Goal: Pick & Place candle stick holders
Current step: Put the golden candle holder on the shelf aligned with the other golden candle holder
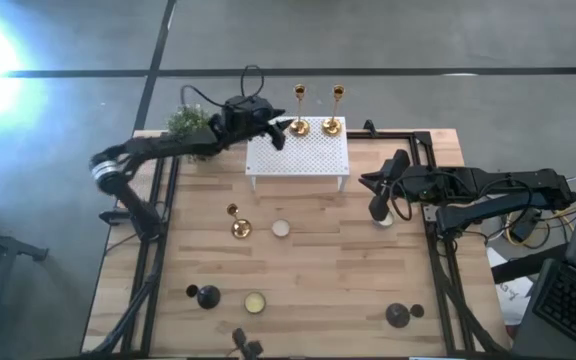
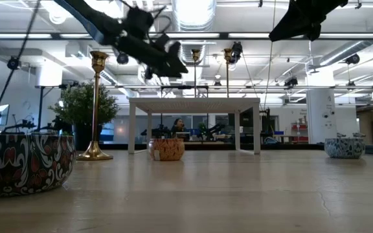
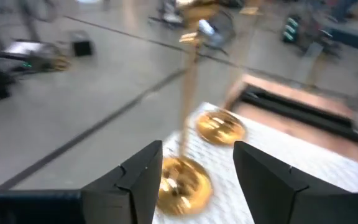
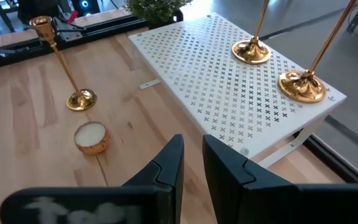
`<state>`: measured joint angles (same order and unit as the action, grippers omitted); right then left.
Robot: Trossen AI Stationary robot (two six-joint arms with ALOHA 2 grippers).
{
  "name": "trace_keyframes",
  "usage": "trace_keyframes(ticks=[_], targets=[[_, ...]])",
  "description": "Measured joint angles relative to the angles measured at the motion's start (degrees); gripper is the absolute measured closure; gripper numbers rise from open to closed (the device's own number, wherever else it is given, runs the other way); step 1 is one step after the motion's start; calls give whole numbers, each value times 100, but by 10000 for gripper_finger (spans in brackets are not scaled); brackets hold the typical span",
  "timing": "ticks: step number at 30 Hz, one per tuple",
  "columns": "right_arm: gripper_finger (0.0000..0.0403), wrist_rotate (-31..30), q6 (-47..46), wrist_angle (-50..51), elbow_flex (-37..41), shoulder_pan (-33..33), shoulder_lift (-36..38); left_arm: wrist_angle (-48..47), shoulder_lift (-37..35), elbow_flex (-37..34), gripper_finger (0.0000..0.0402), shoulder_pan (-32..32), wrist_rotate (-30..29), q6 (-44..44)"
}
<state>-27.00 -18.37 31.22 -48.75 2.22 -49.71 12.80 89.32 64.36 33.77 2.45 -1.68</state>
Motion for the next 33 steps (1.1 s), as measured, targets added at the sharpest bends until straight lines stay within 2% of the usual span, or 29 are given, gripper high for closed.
trace_keyframes(ticks=[2,5,9,11,16,21,27,33], targets=[[351,39,195,2,0,-2,8,-610,-441,0,201,-3,390,131],[351,703,708,7,2,-2,105,-1298,-1131,-78,209,-22,1087,325],[351,1695,894,104,2,3,429,-1622,-2183,-564,226,-114,2092,421],[351,1889,890,419,2,3,697,-1635,-2766,-967,235,-221,2338,414],[355,1508,440,1198,18,2,1790,-1629,-4219,-2147,252,-718,2390,319],[367,1962,414,1198,67,-1,3020,-1583,-5367,-3209,255,-1328,2355,301],[376,2059,586,1223,290,2,4125,-1595,-6106,-4248,255,-1822,2318,20],[376,1977,655,1239,407,2,4883,-1635,-6471,-4717,255,-1896,2301,-349]])
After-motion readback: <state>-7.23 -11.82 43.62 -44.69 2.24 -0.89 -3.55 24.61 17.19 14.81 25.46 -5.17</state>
